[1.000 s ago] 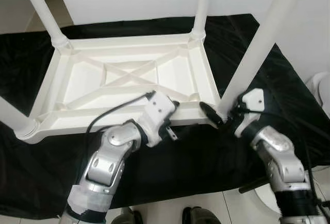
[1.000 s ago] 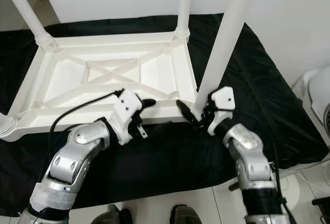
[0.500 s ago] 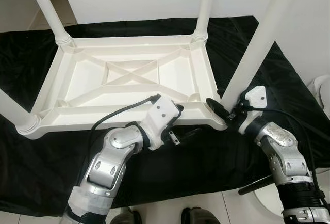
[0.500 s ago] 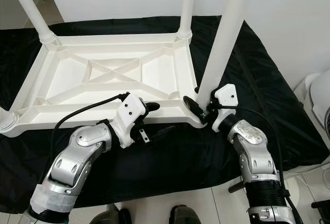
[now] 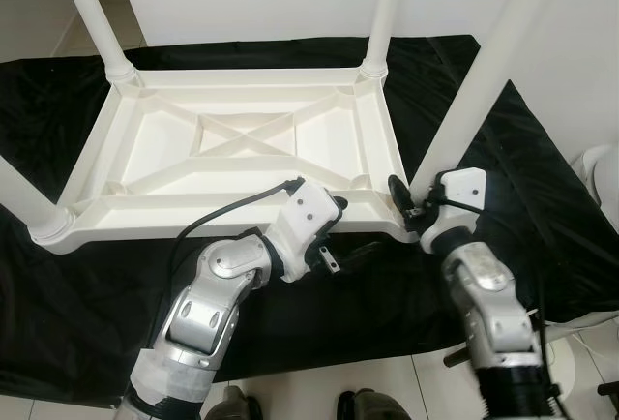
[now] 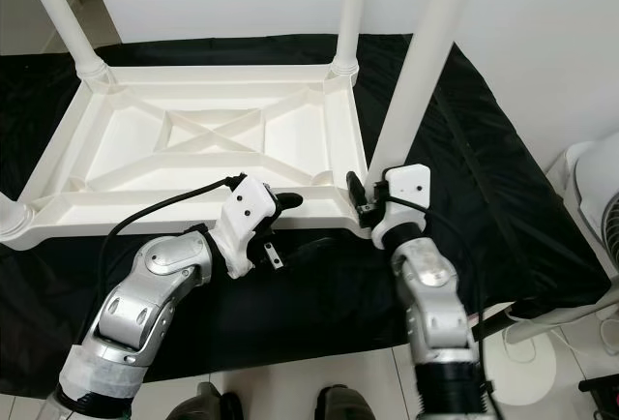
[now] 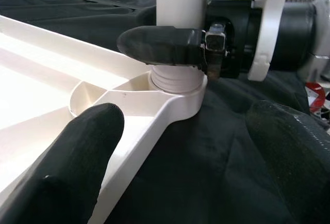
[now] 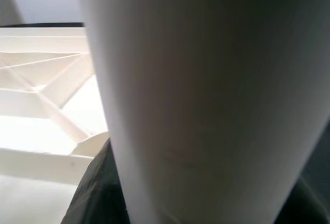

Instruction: Building children table

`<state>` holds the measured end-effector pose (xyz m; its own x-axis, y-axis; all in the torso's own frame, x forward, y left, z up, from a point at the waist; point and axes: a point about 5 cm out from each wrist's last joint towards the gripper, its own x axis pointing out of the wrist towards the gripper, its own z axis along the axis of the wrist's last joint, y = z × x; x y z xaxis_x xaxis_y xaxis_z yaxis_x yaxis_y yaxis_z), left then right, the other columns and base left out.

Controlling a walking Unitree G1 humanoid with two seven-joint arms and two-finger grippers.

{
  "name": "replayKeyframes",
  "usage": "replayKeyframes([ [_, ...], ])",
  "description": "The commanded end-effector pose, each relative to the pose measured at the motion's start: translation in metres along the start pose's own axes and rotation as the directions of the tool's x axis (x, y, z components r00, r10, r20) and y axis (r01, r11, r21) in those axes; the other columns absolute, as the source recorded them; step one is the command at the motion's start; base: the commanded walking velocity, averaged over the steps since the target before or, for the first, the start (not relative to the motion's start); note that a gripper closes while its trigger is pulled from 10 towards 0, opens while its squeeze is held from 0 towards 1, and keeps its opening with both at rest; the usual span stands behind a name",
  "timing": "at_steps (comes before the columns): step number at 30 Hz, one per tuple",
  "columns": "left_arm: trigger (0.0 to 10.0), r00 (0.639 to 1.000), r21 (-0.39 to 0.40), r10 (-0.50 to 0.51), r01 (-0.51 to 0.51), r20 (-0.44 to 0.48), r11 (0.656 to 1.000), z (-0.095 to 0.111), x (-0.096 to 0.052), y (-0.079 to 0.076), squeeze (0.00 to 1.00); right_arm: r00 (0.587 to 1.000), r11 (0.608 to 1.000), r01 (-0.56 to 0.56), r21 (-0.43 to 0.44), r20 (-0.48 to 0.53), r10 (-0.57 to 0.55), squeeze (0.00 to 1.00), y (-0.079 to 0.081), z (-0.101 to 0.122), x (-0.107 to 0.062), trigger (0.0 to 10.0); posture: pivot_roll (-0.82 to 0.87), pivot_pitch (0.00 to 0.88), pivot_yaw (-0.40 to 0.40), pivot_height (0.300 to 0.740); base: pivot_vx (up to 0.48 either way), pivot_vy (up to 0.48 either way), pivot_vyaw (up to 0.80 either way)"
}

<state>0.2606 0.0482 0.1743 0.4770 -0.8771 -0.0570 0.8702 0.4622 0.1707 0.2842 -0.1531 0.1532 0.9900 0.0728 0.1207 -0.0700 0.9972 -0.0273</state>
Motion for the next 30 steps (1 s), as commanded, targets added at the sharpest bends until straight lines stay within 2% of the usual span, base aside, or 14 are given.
replayKeyframes([
  [1, 10.0, 0.997, -0.007, 0.078, -0.078, -0.003, 0.997, -0.002, 0.001, 0.005, 0.00, 0.994, 0.996, 0.093, 0.019, -0.067, -0.091, 0.00, 0.007, -0.014, -0.007, 10.0, -0.13, 0.094, 0.026, 0.740, 0.000, 0.000, 0.00],
  [7, 10.0, 0.998, -0.005, 0.067, -0.067, 0.002, 0.998, -0.001, 0.002, 0.004, 0.00, 0.990, 0.991, 0.124, 0.045, -0.070, -0.121, 0.00, 0.023, -0.013, -0.011, 10.0, -0.13, 0.091, 0.028, 0.740, 0.000, 0.000, 0.00],
  [11, 10.0, 0.998, -0.001, 0.065, -0.065, -0.003, 0.998, -0.002, 0.001, 0.004, 0.00, 0.986, 0.988, 0.151, 0.040, -0.077, -0.147, 0.00, 0.020, -0.010, -0.013, 10.0, -0.13, 0.087, 0.034, 0.740, 0.000, 0.000, 0.00],
  [12, 10.0, 0.998, 0.000, 0.064, -0.064, -0.004, 0.998, -0.003, 0.001, 0.004, 0.00, 0.986, 0.987, 0.155, 0.037, -0.076, -0.152, 0.76, 0.018, -0.010, -0.013, 10.0, -0.13, 0.087, 0.034, 0.740, 0.000, 0.000, 0.00],
  [13, 10.0, 0.998, 0.002, 0.063, -0.063, -0.004, 0.998, -0.003, 0.001, 0.004, 0.00, 0.986, 0.988, 0.151, 0.040, -0.072, -0.148, 1.00, 0.017, -0.010, -0.013, 10.0, -0.13, 0.084, 0.031, 0.740, 0.000, 0.000, 0.00],
  [17, 10.0, 0.998, 0.002, 0.063, -0.063, -0.002, 0.998, -0.002, 0.001, 0.004, 0.00, 0.989, 0.990, 0.140, 0.031, -0.055, -0.139, 1.00, 0.012, -0.009, -0.013, 10.0, -0.13, 0.082, 0.029, 0.740, 0.000, 0.000, 0.00],
  [19, 10.0, 0.998, 0.002, 0.065, -0.065, 0.002, 0.998, -0.002, 0.001, 0.004, 0.00, 0.996, 0.996, 0.083, 0.006, -0.030, -0.083, 1.00, 0.001, -0.007, -0.013, 10.0, -0.13, 0.079, 0.027, 0.740, 0.000, 0.000, 0.00],
  [21, 10.0, 0.998, 0.002, 0.065, -0.065, 0.002, 0.998, -0.002, 0.001, 0.004, 0.00, 0.997, 0.997, 0.071, 0.001, -0.027, -0.071, 1.00, -0.001, -0.007, -0.013, 10.0, -0.13, 0.079, 0.027, 0.740, 0.000, 0.000, 0.00],
  [22, 10.0, 0.998, 0.005, 0.065, -0.065, -0.001, 0.998, -0.002, 0.000, 0.004, 0.00, 0.999, 1.000, -0.019, -0.021, -0.029, 0.018, 0.00, -0.006, -0.008, -0.015, 10.0, -0.13, 0.076, 0.027, 0.740, 0.000, 0.000, 0.00],
  [25, 10.0, 0.998, 0.001, 0.064, -0.064, -0.001, 0.998, -0.003, 0.000, 0.004, 0.00, 0.994, 0.995, -0.103, -0.012, -0.050, 0.102, 0.00, -0.015, -0.012, -0.017, 10.0, -0.13, 0.076, 0.027, 0.740, 0.000, 0.000, 0.00],
  [28, 10.0, 0.998, 0.003, 0.061, -0.061, -0.005, 0.998, -0.004, -0.001, 0.004, 0.00, 0.969, 0.969, -0.245, -0.038, -0.052, 0.243, 0.00, -0.016, -0.011, -0.018, 10.0, -0.13, 0.075, 0.036, 0.740, 0.000, 0.000, 0.00],
  [29, 10.0, 0.999, 0.003, 0.048, -0.048, -0.008, 0.999, -0.004, -0.001, 0.004, 0.00, 0.950, 0.949, -0.311, -0.055, -0.049, 0.309, 0.00, -0.017, -0.010, -0.018, 10.0, -0.13, 0.075, 0.040, 0.740, 0.000, 0.000, 0.00],
  [30, 10.0, 0.999, 0.003, 0.048, -0.048, -0.008, 0.999, -0.004, -0.001, 0.004, 0.00, 0.950, 0.949, -0.311, -0.055, -0.049, 0.309, 0.00, -0.017, -0.010, -0.018, 10.0, -0.13, 0.075, 0.040, 0.740, 0.000, 0.000, 0.00],
])
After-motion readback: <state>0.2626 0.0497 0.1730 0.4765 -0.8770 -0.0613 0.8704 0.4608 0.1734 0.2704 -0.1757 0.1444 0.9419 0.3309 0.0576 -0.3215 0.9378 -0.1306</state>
